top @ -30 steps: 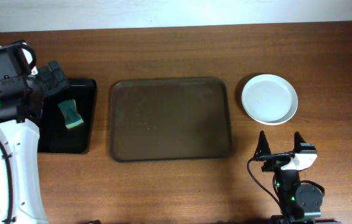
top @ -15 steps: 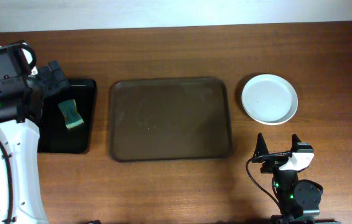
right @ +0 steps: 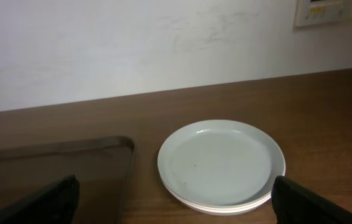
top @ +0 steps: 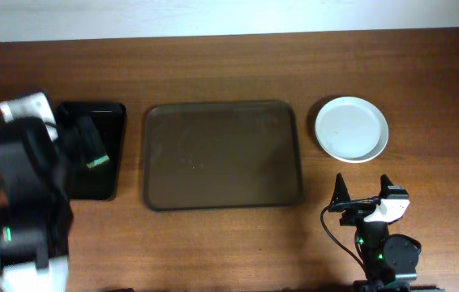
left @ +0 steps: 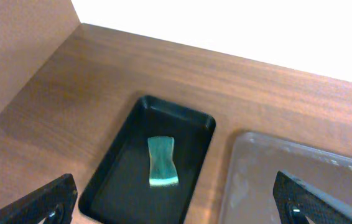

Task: Clean dirty plates on tray and stack at the side

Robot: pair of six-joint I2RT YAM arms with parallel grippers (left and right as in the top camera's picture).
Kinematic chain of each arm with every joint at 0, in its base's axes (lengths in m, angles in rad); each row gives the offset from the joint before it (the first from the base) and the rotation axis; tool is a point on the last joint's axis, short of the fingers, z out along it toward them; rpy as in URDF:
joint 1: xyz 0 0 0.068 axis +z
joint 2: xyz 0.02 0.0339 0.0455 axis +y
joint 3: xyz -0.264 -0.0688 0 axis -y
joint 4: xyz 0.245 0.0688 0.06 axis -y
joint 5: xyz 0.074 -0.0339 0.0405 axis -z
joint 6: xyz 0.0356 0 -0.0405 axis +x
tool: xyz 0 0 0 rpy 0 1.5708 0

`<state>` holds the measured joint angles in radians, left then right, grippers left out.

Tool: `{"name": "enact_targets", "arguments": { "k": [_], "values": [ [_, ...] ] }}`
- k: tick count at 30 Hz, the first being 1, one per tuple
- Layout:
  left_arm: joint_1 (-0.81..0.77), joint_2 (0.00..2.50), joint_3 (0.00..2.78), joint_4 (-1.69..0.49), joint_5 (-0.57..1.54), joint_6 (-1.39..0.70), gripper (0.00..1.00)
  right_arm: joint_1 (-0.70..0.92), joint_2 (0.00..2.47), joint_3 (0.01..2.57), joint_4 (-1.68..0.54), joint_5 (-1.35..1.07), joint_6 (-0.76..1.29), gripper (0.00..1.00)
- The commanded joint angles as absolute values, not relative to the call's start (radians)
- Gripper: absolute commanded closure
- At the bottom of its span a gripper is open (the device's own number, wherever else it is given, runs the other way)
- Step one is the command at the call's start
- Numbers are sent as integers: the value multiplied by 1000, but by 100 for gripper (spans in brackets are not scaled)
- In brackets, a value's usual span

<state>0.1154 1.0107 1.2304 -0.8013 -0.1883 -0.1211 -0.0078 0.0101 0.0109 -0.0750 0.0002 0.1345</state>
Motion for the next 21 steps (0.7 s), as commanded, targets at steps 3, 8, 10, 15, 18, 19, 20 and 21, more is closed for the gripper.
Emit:
{"name": "enact_targets", "arguments": {
  "k": [3, 8, 10, 15, 18, 19, 20, 21],
  "values": [
    [75, 636, 826, -608, -205, -112, 1, -15, 3, 6, -80, -4, 135, 2],
    [75, 313, 400, -218, -67, -16, 1, -15, 3, 6, -80, -4, 135, 2],
    [75, 215, 275, -99, -47, 32, 1, -15, 3, 6, -80, -4, 135, 2],
    [75, 51, 96, -15, -47, 67, 1, -15, 3, 6, -80, -4, 135, 2],
    [75, 5, 42, -10, -47, 157, 1, -15, 3, 6, -80, -4, 135, 2],
    [75, 5, 30, -12, -48, 169, 1, -15, 3, 6, -80, -4, 135, 2],
    [75, 5, 21, -11, -48, 178, 1, -15, 3, 6, -80, -4, 135, 2],
    [75, 5, 10, -12, -48, 180, 1, -15, 3, 6, -80, -4, 135, 2]
  ]
}}
